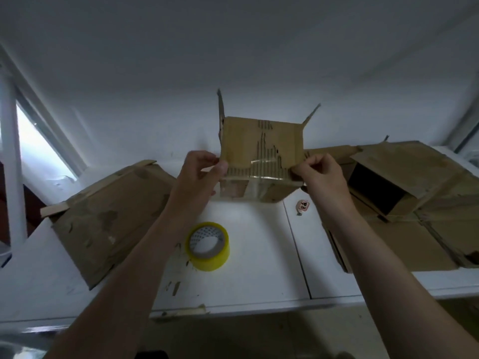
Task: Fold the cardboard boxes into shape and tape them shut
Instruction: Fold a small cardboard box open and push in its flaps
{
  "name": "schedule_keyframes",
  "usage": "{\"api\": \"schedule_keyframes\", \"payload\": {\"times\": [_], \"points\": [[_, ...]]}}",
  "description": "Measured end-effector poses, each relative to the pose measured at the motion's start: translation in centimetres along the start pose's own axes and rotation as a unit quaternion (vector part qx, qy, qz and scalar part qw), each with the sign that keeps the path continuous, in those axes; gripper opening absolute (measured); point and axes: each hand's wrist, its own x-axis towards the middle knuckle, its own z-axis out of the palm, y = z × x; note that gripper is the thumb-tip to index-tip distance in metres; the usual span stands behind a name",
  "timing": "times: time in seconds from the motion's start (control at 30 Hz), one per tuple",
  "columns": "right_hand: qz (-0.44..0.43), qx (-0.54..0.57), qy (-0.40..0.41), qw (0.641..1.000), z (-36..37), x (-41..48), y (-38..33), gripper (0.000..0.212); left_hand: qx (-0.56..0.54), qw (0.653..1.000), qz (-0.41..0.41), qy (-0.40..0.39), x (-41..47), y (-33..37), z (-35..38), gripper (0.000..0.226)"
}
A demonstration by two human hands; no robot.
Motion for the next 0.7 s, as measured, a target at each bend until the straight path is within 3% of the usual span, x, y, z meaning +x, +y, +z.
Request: {"api": "schedule_keyframes", "payload": {"times": [0.1,0.23,0.37,0.6,0.7], "points": [[-0.052,-0.037,-0.012,0.998,0.3,0.2,1.1,0.040,0.059,0.995,0.077,-0.004,0.5,-1.4,-0.3,0.042],[-0.169,-0.194,-0.030,0.966,1.1,0.7,2.4,0.040,0.153,0.979,0.117,-0.057,1.0,-3.4,0.0,0.051],[-0.222,-0.252,-0.060,0.940,2.4,1.6,4.8,0.038,0.237,0.956,0.129,-0.113,1.2,-5.8,0.8,0.052],[-0.191,-0.343,-0.129,0.910,5.2,4.1,9.0,0.046,0.316,0.935,0.070,-0.145,3.5,-9.8,0.9,0.057],[-0.171,-0.404,-0.141,0.888,6.6,6.9,9.0,0.047,0.393,0.901,0.063,-0.170,5.7,-11.1,1.2,0.060]]}}
